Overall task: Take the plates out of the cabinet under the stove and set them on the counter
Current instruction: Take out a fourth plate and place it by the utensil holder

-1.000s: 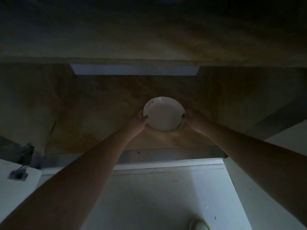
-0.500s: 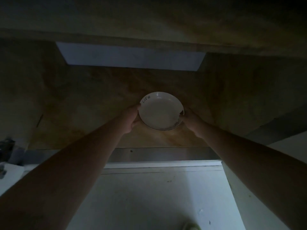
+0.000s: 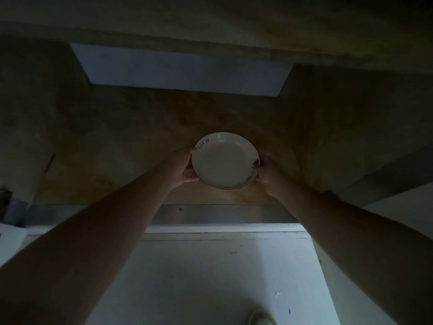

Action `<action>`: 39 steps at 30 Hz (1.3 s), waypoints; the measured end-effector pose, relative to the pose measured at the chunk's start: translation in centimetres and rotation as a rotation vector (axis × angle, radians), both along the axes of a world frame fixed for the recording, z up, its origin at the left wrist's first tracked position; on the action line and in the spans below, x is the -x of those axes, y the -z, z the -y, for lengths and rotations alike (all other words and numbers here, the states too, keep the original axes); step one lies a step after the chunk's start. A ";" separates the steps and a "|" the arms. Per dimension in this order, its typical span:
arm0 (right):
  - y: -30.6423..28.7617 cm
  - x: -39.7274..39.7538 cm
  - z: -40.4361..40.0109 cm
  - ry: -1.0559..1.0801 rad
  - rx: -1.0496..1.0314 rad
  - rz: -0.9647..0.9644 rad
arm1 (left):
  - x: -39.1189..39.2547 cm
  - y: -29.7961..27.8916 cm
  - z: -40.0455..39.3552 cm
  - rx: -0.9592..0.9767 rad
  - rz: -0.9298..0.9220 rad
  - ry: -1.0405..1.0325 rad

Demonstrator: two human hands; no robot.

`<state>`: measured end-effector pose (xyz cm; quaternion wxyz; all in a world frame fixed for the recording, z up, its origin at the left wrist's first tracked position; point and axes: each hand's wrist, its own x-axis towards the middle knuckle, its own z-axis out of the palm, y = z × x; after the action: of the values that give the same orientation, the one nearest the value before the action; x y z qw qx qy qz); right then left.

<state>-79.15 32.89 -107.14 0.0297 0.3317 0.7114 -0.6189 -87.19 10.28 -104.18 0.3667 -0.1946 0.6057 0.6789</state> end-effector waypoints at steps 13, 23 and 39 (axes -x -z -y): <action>-3.1 -2.1 2.8 -0.120 -0.046 -0.143 | -2.7 -1.5 1.6 0.083 -0.161 -0.062; -10.5 -7.0 6.2 -0.221 -0.185 0.041 | -10.2 -9.1 6.1 0.061 -0.112 -0.225; -35.6 -20.4 15.7 -0.457 -0.295 0.210 | -27.6 -34.4 16.7 0.176 0.003 -0.310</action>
<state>-58.73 17.16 -71.49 0.1932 0.2258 0.8429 -0.4485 -59.58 -6.37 -69.79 0.2402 -0.3180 0.6248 0.6714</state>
